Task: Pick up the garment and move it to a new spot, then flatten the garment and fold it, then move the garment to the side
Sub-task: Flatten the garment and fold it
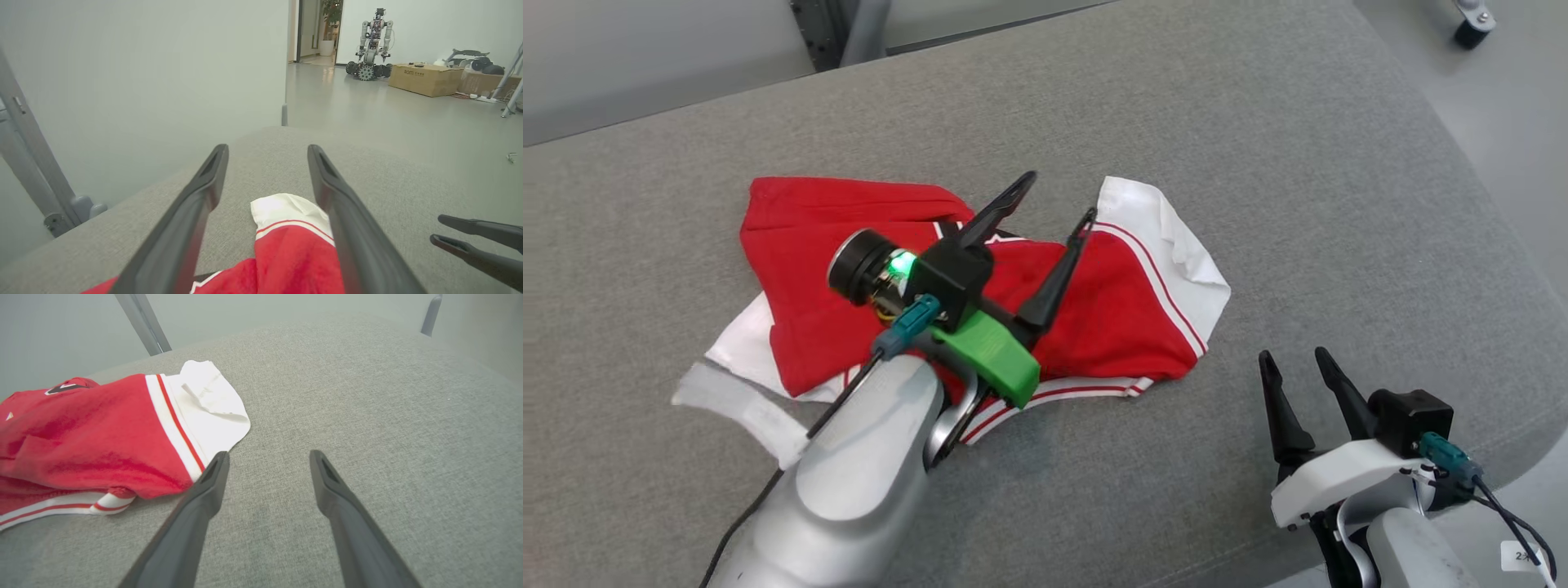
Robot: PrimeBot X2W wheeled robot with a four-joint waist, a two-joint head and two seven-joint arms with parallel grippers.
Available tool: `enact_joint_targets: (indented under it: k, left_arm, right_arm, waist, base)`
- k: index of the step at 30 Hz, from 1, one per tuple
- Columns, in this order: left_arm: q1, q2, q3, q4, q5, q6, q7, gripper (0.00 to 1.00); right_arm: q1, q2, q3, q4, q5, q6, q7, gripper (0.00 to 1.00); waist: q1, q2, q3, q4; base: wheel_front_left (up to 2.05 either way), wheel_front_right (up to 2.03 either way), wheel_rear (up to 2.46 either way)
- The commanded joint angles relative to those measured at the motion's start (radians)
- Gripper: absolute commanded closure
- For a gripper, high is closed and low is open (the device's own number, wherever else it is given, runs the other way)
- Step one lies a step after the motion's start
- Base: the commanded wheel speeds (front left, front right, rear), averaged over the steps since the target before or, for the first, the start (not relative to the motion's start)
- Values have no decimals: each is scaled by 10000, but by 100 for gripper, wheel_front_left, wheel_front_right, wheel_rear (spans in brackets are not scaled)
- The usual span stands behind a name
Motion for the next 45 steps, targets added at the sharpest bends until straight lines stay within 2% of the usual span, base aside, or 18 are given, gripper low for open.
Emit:
enact_joint_targets:
  k: [1, 10, 13, 22, 29, 33, 36, 45]
  left_arm:
    - [408, 96, 354, 1, 104, 35, -6, 0]
    - [2508, 373, 2225, -182, 615, 146, -6, 0]
    - [3487, 280, 3071, -500, 582, 248, -5, 0]
    - [6231, -156, 4896, -1410, 989, 106, -5, 0]
    - [6803, -281, 5202, -1654, 1136, 28, -6, 0]
    - [6548, -302, 5016, -1697, 1055, -12, -6, 0]
    - [6443, -297, 4895, -1696, 987, -30, -6, 0]
    - [6035, -294, 4319, -1553, 846, -40, -6, 0]
  right_arm:
    - [-10, -25, -62, -57, -78, -7, -27, 0]
    - [264, -29, -161, -121, -344, -8, -29, 0]
    - [358, -29, -258, -120, -418, -7, -27, 0]
    - [550, -49, -428, 20, -526, -7, -27, 0]
    - [632, -164, -525, 69, -582, -7, -27, 0]
    - [444, -170, -796, 170, -513, -8, -27, 0]
    - [-95, -429, -702, 343, -675, -7, -27, 0]
    - [-1346, -1022, -1497, 2055, -1445, -8, -27, 0]
  waist:
    - [0, 68, -472, 644]
    - [0, 68, -1058, 1653]
    - [0, 68, -1197, 2004]
    - [0, 68, -1253, 2756]
    - [0, 68, -1204, 2979]
    - [0, 68, -1121, 3036]
    - [0, 68, -959, 3033]
    - [0, 68, -389, 3504]
  base:
    - [0, 0, 0]
    - [0, 0, 0]
    - [0, 0, 0]
    - [0, 0, 0]
    - [0, 0, 0]
    - [0, 0, 0]
    - [0, 0, 0]
    - [0, 0, 0]
